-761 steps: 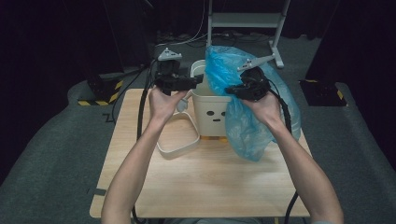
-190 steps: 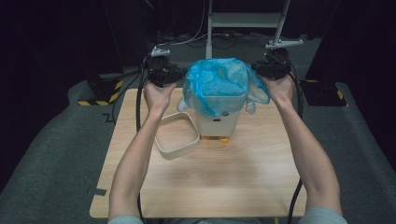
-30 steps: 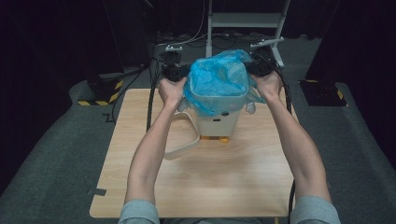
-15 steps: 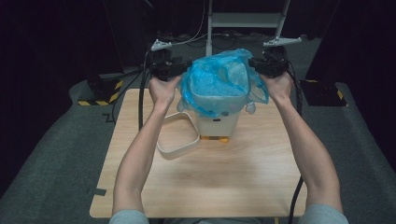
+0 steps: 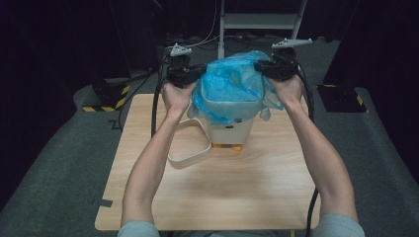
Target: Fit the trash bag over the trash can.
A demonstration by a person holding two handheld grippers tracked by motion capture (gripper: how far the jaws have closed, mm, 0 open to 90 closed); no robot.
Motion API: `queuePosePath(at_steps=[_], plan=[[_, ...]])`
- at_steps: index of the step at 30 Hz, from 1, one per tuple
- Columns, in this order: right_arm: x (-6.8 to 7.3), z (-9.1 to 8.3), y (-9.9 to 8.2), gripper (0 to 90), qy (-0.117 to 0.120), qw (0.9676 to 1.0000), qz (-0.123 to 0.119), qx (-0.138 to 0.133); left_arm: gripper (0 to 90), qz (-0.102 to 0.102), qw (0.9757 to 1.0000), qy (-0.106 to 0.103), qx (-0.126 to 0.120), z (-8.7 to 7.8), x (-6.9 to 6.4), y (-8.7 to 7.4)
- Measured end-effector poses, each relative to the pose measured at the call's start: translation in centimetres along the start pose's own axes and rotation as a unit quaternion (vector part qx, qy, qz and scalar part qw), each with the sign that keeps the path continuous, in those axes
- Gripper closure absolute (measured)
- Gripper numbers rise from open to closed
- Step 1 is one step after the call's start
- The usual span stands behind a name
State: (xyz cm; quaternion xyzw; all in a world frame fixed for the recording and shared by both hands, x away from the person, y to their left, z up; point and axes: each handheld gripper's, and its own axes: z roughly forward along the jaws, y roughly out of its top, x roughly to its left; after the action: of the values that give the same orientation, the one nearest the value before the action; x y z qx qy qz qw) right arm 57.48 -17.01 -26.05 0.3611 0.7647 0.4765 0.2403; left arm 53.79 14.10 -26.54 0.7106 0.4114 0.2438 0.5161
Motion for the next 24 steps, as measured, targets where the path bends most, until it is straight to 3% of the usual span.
queuePosePath(at_steps=[3,7,12,14,21,24], plan=[[0.2,0.2,0.1,85.4,0.006,1.0,-0.006,-0.001,89.4,-0.005,1.0,-0.001,-0.001,0.0,0.3,0.0],[0.3,0.2,0.3,87.4,0.003,0.9999,-0.009,-0.003,89.6,-0.011,0.9999,-0.005,-0.008,-0.1,0.4,0.1],[0.2,0.1,0.5,75.9,0.002,0.9999,0.001,-0.011,89.7,-0.017,0.9998,-0.006,-0.013,-0.1,0.6,0.4],[0.1,-0.1,0.6,75.2,0.003,0.9999,0.004,-0.015,89.7,-0.017,0.9997,-0.007,-0.015,-0.1,0.6,0.6],[-0.2,-0.1,0.7,89.8,0.002,0.9999,-0.002,-0.011,89.7,-0.019,0.9997,-0.003,-0.016,0.5,0.5,0.9],[-0.4,0.0,0.8,90.0,-0.001,0.9999,0.0,-0.012,89.7,-0.024,0.9996,-0.001,-0.015,0.8,0.7,1.0]])
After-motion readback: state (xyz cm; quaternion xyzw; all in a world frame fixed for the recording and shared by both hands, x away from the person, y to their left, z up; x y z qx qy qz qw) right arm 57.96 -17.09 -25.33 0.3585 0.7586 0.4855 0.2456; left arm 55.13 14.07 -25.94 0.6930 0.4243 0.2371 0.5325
